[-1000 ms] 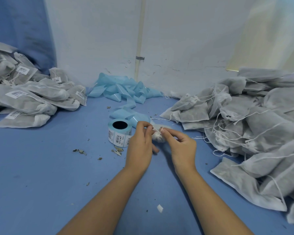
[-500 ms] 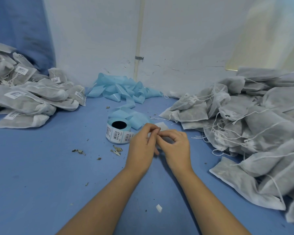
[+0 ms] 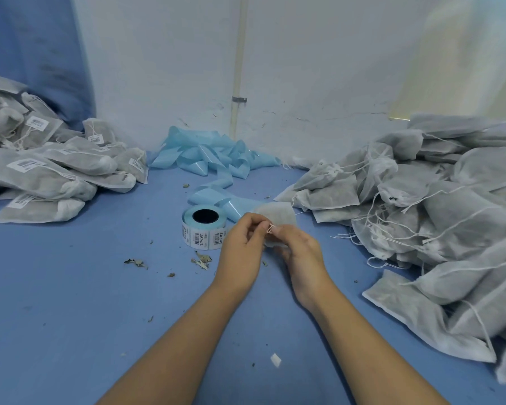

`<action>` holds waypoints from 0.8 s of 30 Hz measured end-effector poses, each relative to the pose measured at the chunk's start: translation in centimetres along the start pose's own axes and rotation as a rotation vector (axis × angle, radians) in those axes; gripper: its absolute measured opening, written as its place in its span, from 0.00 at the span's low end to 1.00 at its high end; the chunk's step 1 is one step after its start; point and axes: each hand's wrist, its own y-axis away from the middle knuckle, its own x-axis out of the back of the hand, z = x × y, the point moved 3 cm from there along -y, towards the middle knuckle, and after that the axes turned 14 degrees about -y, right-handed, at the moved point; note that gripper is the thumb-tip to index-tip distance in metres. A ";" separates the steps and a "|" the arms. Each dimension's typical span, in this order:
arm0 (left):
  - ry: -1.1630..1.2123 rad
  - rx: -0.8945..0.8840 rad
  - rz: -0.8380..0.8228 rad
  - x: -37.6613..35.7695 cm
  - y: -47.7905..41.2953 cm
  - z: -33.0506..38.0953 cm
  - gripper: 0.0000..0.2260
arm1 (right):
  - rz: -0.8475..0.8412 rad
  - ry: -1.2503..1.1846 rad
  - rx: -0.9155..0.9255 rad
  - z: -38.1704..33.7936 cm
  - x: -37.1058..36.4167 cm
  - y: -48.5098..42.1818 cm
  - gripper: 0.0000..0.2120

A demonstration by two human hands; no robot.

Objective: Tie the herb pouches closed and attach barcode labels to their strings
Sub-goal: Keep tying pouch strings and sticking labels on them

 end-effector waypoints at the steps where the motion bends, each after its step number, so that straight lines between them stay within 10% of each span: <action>1: -0.013 -0.006 -0.002 0.0 0.0 0.0 0.08 | -0.008 -0.050 -0.016 -0.2 0.0 -0.1 0.05; 24: -0.139 0.151 0.060 0.1 -0.2 -0.1 0.07 | -0.064 -0.356 -0.155 0.1 0.0 -0.3 0.04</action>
